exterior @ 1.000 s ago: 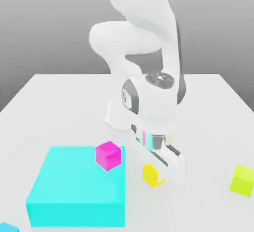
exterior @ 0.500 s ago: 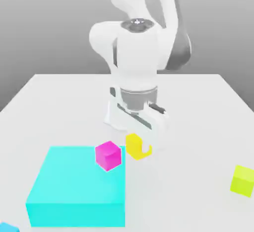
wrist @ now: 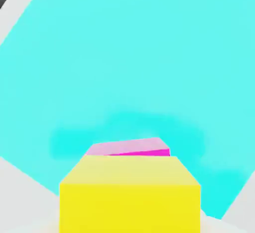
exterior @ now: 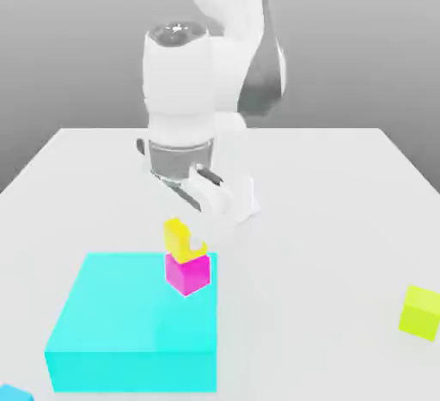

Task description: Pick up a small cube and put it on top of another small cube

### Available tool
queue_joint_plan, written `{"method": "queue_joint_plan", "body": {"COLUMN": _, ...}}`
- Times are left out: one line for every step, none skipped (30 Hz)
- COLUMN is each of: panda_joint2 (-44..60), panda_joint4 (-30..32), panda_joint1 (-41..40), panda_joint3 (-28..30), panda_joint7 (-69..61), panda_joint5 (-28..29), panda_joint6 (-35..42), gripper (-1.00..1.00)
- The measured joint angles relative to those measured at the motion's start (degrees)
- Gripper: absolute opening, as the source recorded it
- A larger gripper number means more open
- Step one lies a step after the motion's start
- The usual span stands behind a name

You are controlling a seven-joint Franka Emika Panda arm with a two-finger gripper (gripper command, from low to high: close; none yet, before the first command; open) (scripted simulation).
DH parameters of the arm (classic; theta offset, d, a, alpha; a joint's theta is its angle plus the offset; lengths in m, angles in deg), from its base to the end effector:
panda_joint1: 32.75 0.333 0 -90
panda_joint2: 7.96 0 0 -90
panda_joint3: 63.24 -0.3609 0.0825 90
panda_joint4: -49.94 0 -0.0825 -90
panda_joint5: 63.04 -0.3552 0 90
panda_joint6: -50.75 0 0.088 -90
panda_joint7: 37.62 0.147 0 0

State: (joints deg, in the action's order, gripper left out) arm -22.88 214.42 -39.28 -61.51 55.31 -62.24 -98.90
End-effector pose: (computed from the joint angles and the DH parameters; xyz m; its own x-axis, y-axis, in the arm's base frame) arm 0.3228 -0.0462 0.2916 -0.1812 -0.9834 -0.0008 -0.9834 0.1812 -0.0015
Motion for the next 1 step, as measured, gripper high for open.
{"method": "queue_joint_plan", "body": {"panda_joint2": 0.00, "panda_joint4": 0.00, "panda_joint1": 0.00, "panda_joint3": 0.00, "panda_joint7": 0.00, "panda_joint5": 0.00, "panda_joint6": 0.00, "gripper": 1.00}}
